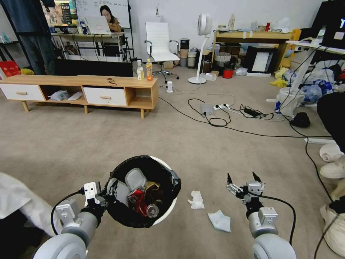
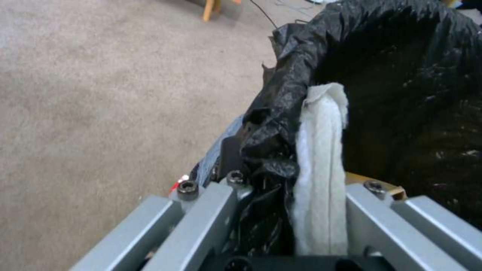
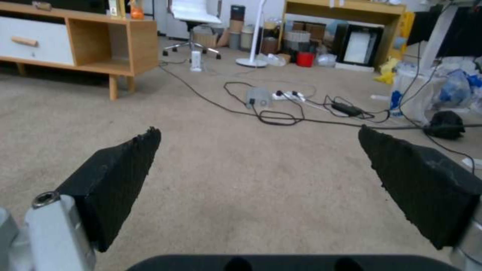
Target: Pick up the trash bin and place the garbage on the floor into it.
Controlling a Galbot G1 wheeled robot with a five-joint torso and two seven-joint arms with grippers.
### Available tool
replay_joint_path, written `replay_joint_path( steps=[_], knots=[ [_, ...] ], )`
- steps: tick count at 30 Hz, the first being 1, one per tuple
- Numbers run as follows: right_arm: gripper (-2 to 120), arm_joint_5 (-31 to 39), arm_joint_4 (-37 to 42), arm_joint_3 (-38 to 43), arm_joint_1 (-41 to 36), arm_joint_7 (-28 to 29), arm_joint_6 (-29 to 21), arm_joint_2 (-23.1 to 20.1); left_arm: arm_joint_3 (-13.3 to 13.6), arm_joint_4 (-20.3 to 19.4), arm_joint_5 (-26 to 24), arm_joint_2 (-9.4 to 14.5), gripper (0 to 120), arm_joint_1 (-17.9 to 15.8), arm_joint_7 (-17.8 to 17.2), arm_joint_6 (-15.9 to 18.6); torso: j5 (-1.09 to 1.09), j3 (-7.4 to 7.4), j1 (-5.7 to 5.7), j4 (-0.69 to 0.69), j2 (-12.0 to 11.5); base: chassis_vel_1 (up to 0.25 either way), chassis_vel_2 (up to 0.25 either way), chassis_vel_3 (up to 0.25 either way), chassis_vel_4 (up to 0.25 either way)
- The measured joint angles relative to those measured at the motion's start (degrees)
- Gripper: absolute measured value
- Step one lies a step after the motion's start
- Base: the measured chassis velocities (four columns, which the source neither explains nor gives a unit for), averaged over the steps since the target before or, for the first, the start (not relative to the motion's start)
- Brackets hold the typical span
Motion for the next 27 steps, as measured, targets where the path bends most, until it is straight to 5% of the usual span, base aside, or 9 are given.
replay_joint_path(
  steps=[7,15,22,27],
  knots=[
    [100,-0.4,-0.4,-0.4,-0.8,1.4,-3.9,-1.0,-0.1,0.1,0.0,-0.1,6,0.0,0.0,0.0,-0.01,-0.02,-0.01,-0.03,0.0,0.02,-0.017,-0.023,0.02],
    [100,7.5,-1.6,-0.4,-0.3,2.5,-10.7,-2.4,0.0,0.4,0.1,-0.2,6,-0.2,0.0,-0.1,-0.01,-0.02,-0.01,-0.01,0.0,0.007,-0.006,-0.002,0.001],
    [100,19.9,-2.7,-2.7,0.9,8.3,-26.5,-3.3,-0.1,0.5,0.1,-0.3,6,-0.1,0.0,-0.1,-0.01,-0.02,-0.01,-0.03,0.0,0.0,0.0,0.0,0.0],
    [100,21.7,-6.0,-4.2,3.1,8.3,-28.2,-2.5,-0.1,0.3,0.0,-0.2,6,0.0,0.0,-0.1,0.0,-0.02,-0.01,-0.02,0.0,0.0,0.0,0.0,0.0]
  ],
)
